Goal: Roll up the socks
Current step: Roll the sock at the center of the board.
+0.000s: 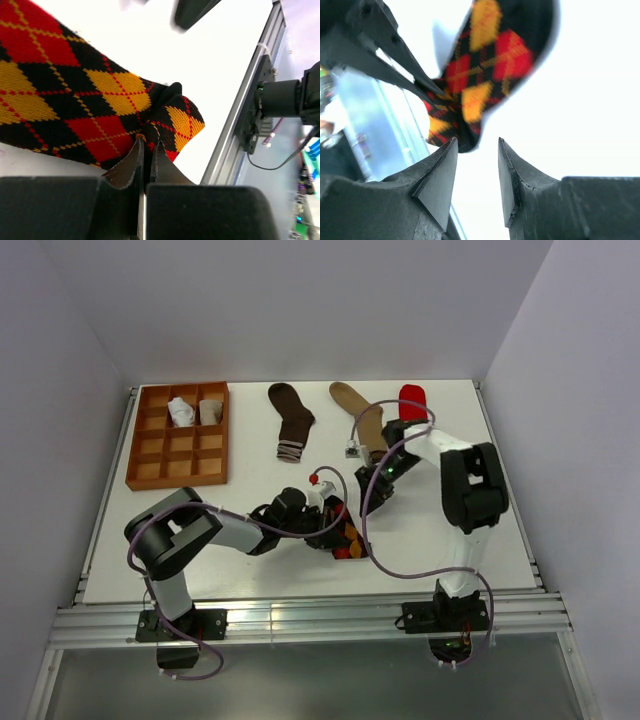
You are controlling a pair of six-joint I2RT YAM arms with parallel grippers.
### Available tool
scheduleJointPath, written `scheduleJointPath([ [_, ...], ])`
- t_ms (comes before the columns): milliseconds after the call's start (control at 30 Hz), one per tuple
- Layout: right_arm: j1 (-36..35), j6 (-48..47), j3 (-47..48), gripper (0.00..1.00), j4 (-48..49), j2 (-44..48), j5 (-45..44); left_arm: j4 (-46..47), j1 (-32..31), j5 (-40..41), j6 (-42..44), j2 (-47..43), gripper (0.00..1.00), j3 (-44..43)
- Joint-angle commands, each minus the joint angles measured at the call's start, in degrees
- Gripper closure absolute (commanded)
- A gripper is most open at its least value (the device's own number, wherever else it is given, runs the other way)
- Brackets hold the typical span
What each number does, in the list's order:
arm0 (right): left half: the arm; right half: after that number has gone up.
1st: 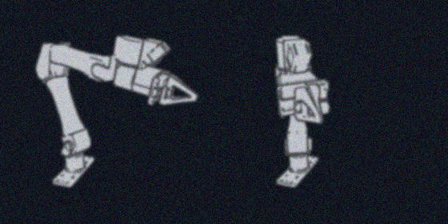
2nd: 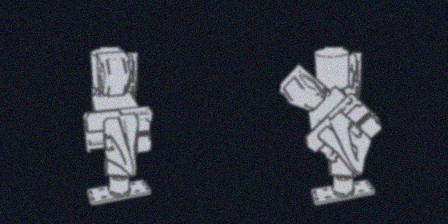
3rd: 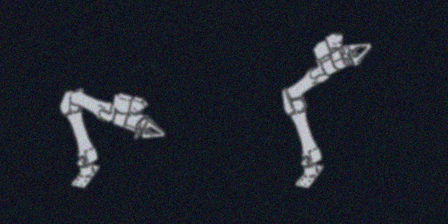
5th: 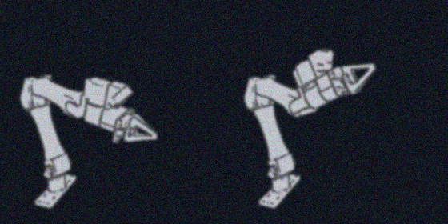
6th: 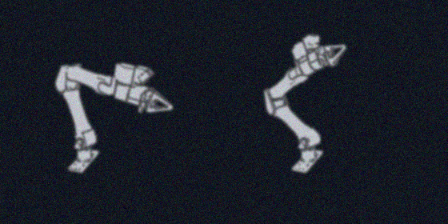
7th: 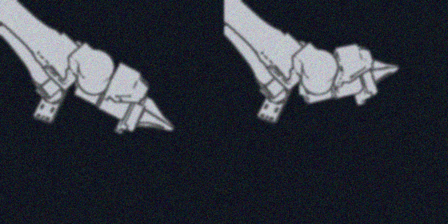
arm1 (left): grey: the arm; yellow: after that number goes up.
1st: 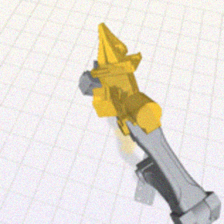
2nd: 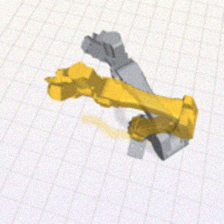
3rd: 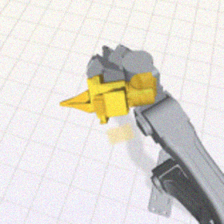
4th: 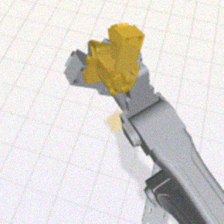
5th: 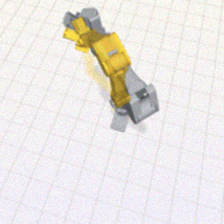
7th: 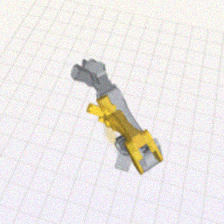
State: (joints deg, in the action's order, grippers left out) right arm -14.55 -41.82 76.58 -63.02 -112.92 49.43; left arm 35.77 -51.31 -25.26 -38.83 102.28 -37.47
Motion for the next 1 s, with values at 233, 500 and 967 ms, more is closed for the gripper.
scheduleJointPath([
  [233, 2.60, -3.96, -21.45, 0.49, 23.80, 31.16, -10.57, -14.67, 4.64, -4.71, -2.39, 4.77, 1.00, -1.10],
  [500, -8.72, -8.62, -39.12, 0.37, 36.12, 51.30, -19.88, -27.85, 9.29, -8.23, -3.45, 9.07, 1.00, -8.66],
  [967, -30.26, -12.93, -55.56, 0.30, 55.63, 56.85, -35.10, -34.80, 9.47, -7.00, -2.66, 14.96, 1.00, -12.88],
])
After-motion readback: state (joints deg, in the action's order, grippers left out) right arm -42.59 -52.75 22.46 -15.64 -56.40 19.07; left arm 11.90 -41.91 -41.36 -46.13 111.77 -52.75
